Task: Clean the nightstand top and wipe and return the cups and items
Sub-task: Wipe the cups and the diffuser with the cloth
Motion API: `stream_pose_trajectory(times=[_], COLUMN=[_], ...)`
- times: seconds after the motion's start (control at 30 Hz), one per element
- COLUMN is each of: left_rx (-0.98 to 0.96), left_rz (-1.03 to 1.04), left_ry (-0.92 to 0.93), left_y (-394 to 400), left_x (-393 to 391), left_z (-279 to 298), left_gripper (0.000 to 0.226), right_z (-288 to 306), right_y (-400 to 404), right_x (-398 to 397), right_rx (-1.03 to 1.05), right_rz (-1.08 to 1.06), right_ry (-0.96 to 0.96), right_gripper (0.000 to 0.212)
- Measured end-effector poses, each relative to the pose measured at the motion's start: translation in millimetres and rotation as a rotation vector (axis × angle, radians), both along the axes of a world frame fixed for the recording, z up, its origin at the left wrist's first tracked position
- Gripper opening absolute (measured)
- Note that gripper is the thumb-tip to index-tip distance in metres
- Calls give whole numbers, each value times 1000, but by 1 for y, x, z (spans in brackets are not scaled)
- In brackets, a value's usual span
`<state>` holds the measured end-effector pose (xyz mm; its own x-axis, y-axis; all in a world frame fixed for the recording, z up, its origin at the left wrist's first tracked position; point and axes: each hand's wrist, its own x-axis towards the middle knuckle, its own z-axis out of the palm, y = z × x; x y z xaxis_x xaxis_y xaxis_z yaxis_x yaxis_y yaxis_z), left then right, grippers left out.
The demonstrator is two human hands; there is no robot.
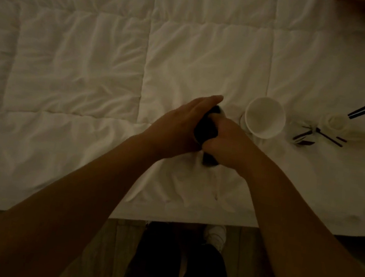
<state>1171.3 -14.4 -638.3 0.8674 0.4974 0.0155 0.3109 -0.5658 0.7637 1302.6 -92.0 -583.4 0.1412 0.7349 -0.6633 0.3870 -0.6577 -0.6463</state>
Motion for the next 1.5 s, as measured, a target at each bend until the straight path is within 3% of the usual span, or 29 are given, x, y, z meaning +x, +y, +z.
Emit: stream_pose_trajectory(times=[0.1, 0.27, 0.33, 0.4, 0.5, 0.57, 0.67, 0.77, 0.87, 0.93, 1.07, 1.13, 1.2, 1.33, 1.4, 1.5], left_rx=[-213, -493, -493, -549, -714, -804, -836, -976, -1083, -1119, -1080, -1122, -1062, -1128, -1215, -1236], left_rz=[142, 536, 603, 562, 424, 365, 319, 387, 574, 713, 750, 773, 810, 865, 843, 732], left_ry=[41, -68, -31, 8, -21, -67, -96, -235, -491, -601, -583, -573, -506, -438, -431, -337], left_y=[-9, -28, -31, -34, -36, -35, -36, -45, -54, -62, -80, -81, -78, -78, -79, -84], left_x=[-6, -20, -26, -26, -14, -10, -14, -11, 0, 11, 32, 37, 35, 29, 23, 15], left_z=[3, 15, 26, 41, 65, 75, 77, 78, 79, 80, 84, 86, 84, 80, 77, 74], left_gripper=[111, 102, 97, 97, 87, 79, 91, 100, 69, 43, 63, 73, 64, 50, 58, 75], right_z=[6, 24, 31, 37, 38, 39, 41, 40, 35, 32, 35, 35, 39, 45, 43, 45], right_y=[-11, -42, -52, -58, -58, -54, -43, -39, -45, -49, -53, -60, -64, -55, -47, -32], right_x=[7, 14, 18, 13, -5, -9, 4, 13, 5, -7, -33, -43, -46, -40, -35, -25], right_rx=[153, 464, 592, 654, 639, 609, 498, 373, 328, 408, 501, 549, 629, 734, 728, 643], right_rz=[-150, -697, -795, -738, -410, -356, -470, -649, -792, -860, -1078, -1135, -1089, -659, -494, -530], right_ry=[125, 620, 660, 596, 331, 325, 486, 823, 1053, 1147, 1184, 1139, 991, 406, 185, -7], right_gripper=[36, 50, 54, 55, 51, 50, 44, 46, 39, 39, 51, 54, 53, 52, 52, 46])
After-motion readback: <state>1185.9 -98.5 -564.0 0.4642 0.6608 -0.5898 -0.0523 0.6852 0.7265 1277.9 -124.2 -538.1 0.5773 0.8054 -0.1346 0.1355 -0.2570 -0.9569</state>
